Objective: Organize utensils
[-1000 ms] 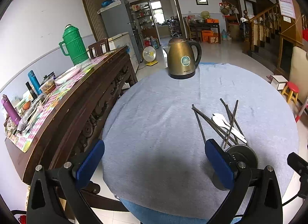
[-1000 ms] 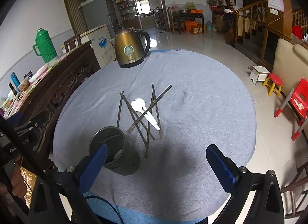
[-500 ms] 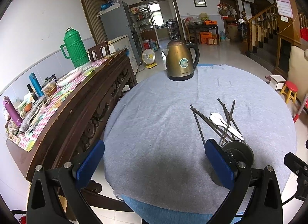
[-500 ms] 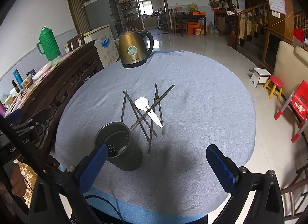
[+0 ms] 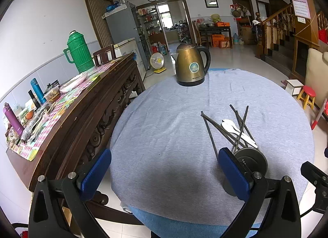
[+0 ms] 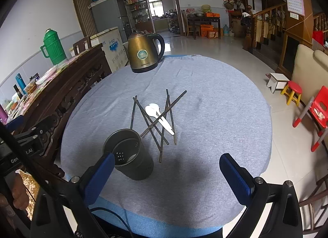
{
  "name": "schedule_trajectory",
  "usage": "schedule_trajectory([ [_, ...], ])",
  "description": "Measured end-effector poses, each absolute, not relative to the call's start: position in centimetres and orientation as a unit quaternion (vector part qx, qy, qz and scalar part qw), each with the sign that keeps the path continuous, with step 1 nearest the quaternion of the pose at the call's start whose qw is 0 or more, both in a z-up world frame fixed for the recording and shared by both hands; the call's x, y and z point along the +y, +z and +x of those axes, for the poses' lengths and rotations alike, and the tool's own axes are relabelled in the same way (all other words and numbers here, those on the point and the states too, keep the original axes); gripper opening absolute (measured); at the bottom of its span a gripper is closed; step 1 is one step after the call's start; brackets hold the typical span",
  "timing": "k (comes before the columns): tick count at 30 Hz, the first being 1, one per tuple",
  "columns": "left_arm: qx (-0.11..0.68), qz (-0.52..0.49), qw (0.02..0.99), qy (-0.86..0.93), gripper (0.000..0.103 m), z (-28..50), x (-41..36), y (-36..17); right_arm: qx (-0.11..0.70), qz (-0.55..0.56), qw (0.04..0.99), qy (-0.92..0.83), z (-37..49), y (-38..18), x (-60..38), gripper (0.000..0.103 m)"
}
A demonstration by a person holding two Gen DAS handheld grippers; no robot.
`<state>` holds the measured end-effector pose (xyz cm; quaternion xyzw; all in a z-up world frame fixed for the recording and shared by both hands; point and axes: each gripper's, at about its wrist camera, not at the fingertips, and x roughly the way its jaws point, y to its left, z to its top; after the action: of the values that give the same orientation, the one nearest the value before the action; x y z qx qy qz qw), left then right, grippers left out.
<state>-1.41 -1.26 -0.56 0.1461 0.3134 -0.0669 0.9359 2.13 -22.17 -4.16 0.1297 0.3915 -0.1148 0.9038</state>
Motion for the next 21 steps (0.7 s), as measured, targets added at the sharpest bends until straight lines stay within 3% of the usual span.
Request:
schedule_trajectory([
  [21, 0.318, 0.134, 0.936, -0.073, 0.103, -1.81, -0.39, -0.48, 0.391, 0.125, 0.905, -0.115, 1.46, -3.67, -21.54, 0.103],
])
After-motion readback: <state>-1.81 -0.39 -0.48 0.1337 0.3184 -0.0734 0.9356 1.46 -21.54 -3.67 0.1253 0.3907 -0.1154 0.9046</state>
